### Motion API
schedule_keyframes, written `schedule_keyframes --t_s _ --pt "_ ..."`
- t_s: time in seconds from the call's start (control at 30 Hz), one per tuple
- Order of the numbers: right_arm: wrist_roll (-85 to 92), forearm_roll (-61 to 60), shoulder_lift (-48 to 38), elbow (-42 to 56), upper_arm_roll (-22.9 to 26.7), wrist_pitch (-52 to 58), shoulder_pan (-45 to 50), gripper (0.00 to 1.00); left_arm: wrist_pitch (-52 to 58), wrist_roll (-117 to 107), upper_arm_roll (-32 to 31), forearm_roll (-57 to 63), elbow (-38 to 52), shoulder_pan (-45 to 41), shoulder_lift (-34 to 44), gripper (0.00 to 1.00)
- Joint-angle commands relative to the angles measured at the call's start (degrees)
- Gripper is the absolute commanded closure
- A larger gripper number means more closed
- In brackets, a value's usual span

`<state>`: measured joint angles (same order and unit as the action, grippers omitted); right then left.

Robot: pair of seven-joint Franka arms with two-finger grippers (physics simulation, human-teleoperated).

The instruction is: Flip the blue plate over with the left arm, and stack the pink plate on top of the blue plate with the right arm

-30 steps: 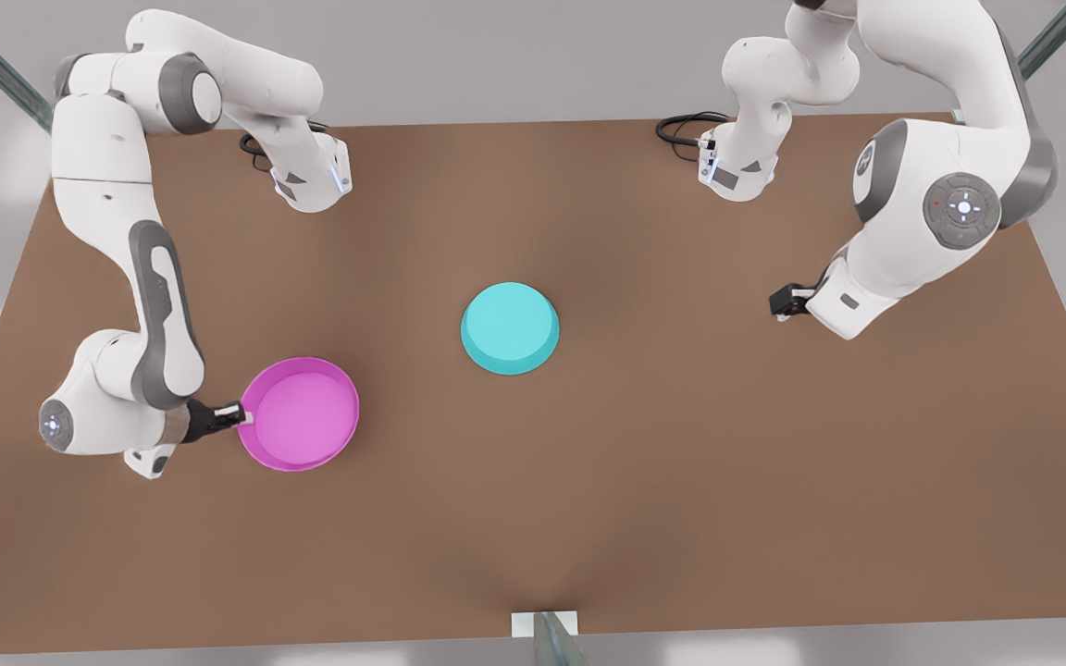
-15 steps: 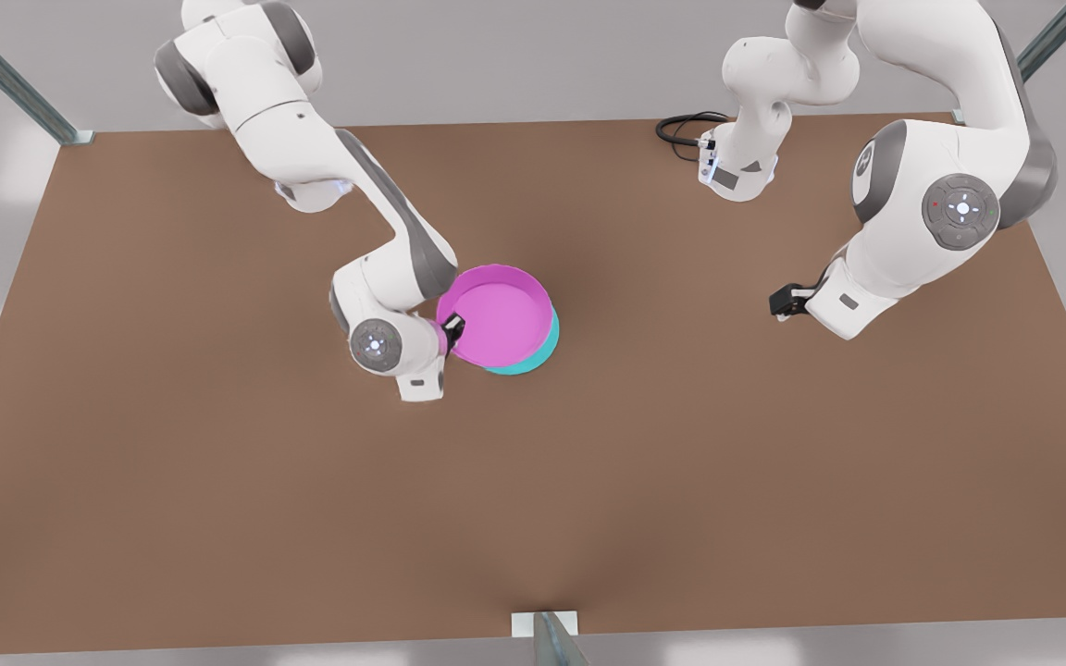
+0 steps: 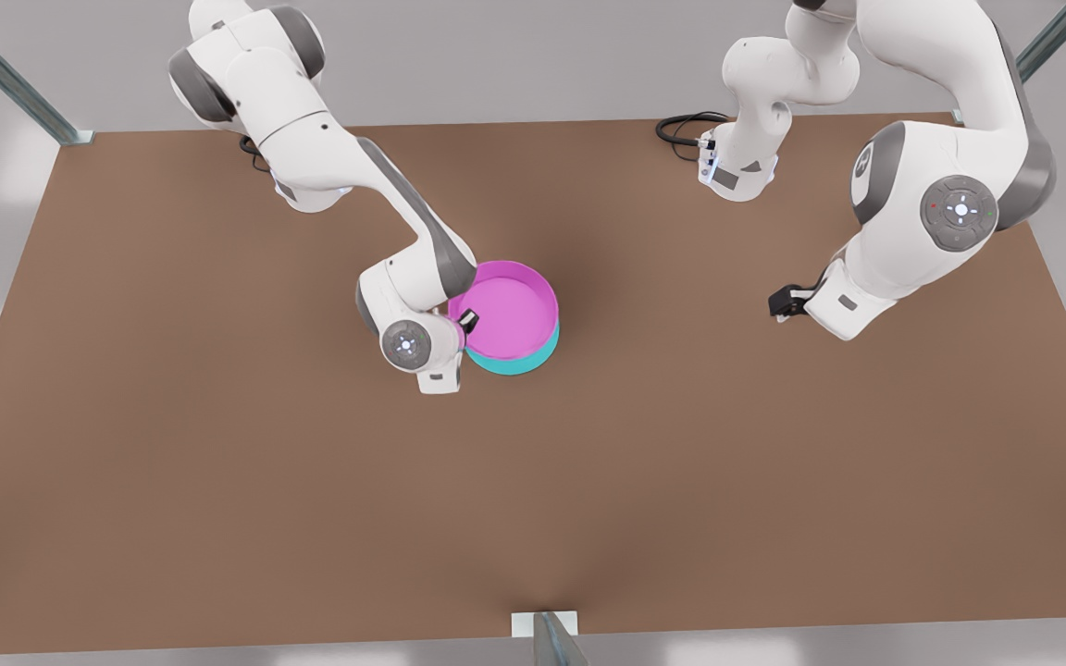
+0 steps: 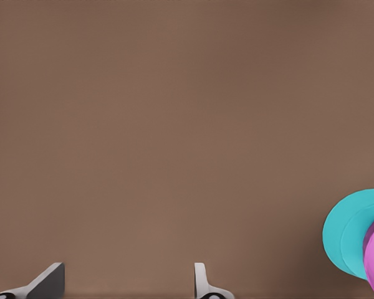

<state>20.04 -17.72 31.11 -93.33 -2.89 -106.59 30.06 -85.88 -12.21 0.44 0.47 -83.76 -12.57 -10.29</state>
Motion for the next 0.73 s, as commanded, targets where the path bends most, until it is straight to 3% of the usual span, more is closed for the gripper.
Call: schedule_keyframes --t_s 0.0,0.17,0.23,0.27,0.3,0.37,0.43,0.47,0.53,0.7 --pt "-0.09 0.32 0.09 -0.01 -0.01 -0.02 -0.01 0.56 0.01 0.08 0.00 0.06 0.00 -0.08 0.00 0.00" --pt "-0.09 0.32 0.45 0.17 -0.01 -0.11 -0.01 0.40 0.01 0.17 0.00 0.06 0.00 -0.08 0.00 0.00" --pt "-0.09 0.32 0.62 0.17 -0.01 -0.11 -0.01 0.29 -0.08 0.17 0.00 0.06 0.00 -0.08 0.00 0.00" --pt "-0.09 0.23 0.62 0.17 -0.01 -0.20 -0.01 0.19 -0.17 0.08 0.00 0.06 0.00 -0.08 -0.09 0.00" --pt "0.00 0.32 0.62 0.08 -0.01 -0.81 -0.01 0.00 -0.25 0.17 0.00 -0.03 0.00 -0.08 -0.09 0.00" --pt "0.18 0.49 -2.80 1.49 0.42 2.86 -0.88 0.00 -0.25 0.26 0.00 -0.03 0.00 -0.08 -0.61 0.00" --pt "-9.40 7.33 -10.53 7.55 4.91 18.78 -8.43 0.00 -0.34 0.34 0.00 -0.03 0.00 -0.08 -1.05 0.00" --pt "-9.49 15.42 -13.70 9.40 5.43 20.02 -13.00 0.00 -0.25 0.26 0.00 -0.03 0.00 -0.08 -1.05 0.00" --pt "-9.49 19.91 -17.83 10.28 7.37 19.75 -21.97 0.00 -0.25 0.26 0.00 -0.03 0.00 -0.08 -1.05 0.00" --pt "-9.67 22.29 -16.16 15.64 7.46 20.01 -24.35 0.00 -0.25 0.17 0.00 0.15 0.00 -0.26 -1.05 0.00"
